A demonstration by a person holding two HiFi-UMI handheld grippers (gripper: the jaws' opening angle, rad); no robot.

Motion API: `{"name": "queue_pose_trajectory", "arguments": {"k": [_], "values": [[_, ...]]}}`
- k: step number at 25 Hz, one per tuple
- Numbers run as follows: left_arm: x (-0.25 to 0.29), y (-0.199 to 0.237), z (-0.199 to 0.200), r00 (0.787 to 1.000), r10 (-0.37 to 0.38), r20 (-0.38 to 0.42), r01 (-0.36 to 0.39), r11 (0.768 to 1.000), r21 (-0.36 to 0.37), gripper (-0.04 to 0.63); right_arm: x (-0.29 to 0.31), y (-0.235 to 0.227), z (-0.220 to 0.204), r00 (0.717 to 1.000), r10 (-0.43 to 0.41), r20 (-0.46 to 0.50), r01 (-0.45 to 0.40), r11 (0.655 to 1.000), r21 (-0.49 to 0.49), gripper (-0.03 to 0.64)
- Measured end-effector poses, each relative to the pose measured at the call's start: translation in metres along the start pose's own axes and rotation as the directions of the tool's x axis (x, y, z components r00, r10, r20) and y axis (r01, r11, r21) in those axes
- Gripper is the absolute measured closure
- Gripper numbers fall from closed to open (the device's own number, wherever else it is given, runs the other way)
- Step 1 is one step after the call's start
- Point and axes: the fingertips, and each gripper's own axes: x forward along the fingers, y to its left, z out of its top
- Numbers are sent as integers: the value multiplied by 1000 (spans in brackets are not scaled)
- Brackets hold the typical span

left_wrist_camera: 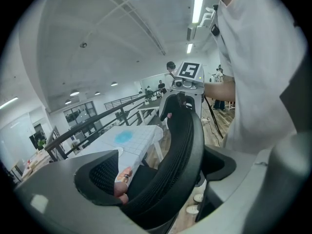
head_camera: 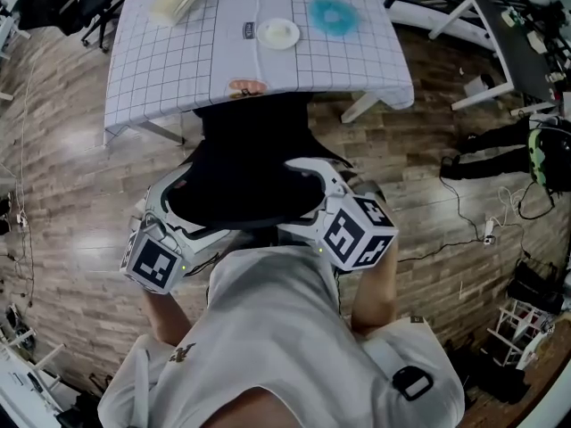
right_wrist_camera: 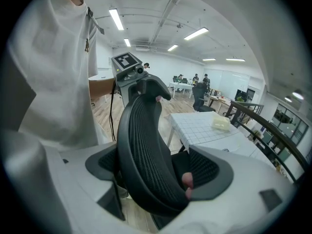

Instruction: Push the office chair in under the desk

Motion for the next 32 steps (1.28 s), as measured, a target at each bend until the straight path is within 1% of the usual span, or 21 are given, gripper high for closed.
{"name": "queue_pose_trajectory", "arguments": {"k": [7, 20, 23, 26, 32], "values": [[6, 8, -2, 1000, -23, 9, 23, 1000, 8, 95, 2, -9, -1, 1000, -11, -2, 11, 1000, 12, 198], [21, 26, 2, 999, -44, 10, 43, 999, 24, 96, 1, -31, -7, 999, -28, -20, 28, 999, 25, 198], [27, 27, 5, 999, -49, 1, 49, 999, 14, 95, -2, -35, -10, 1000, -22, -20, 23, 999, 27, 198], [35, 28, 8, 999, -42, -11, 42, 999, 4, 95, -6, -41, -16, 1000, -8, -25, 8, 1000, 14, 198], [50, 30, 16, 1000, -29, -12, 28, 1000, -8, 95, -16, -53, -27, 1000, 14, -25, -14, 1000, 5, 198]]}}
